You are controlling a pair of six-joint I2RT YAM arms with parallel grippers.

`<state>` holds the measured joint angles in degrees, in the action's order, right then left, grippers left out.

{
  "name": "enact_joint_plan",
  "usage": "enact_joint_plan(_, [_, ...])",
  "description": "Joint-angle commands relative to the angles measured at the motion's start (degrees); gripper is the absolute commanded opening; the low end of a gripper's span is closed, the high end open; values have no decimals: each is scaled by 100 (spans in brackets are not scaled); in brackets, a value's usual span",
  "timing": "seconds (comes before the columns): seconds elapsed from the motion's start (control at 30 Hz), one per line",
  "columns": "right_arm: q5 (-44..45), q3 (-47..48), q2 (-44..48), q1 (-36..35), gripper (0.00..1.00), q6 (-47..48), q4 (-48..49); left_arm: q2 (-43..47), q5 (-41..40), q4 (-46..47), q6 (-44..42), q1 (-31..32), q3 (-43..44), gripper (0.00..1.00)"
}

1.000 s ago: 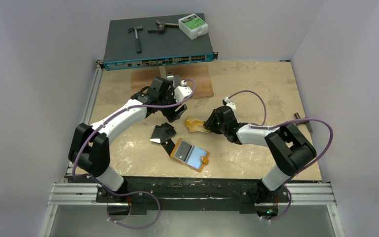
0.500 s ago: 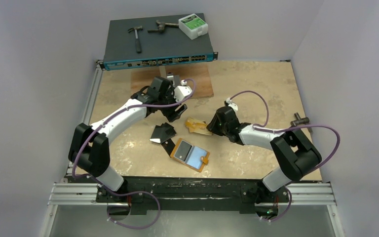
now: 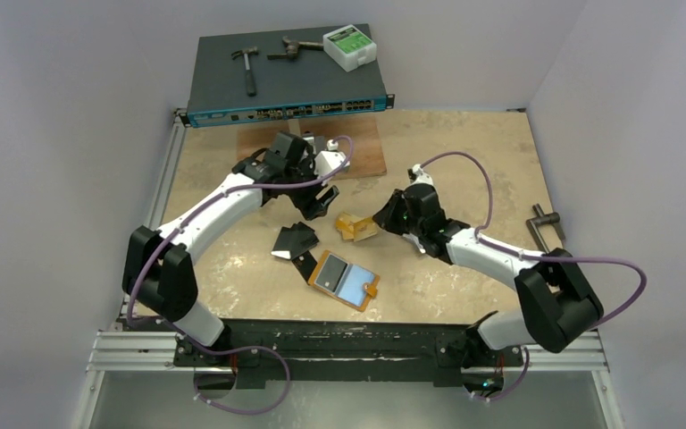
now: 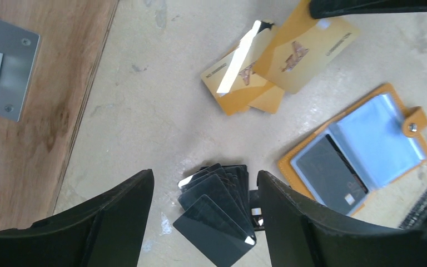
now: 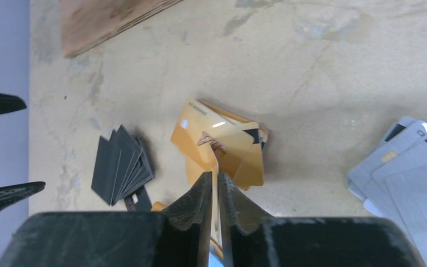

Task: Put the credit cards into the card holder
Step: Pick up the credit card from the center of the board.

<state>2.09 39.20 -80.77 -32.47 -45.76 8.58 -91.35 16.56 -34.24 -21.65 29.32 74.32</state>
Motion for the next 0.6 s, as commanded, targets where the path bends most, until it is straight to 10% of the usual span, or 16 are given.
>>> enact_joint_plan(0.0, [-550,325,290,32,6,584,316,554,963,-533,83,-86,435,68])
enact_joint_plan(0.57, [-945,592,394,48,0,1185,207,521,2391,-674,-276,-234,-27,68])
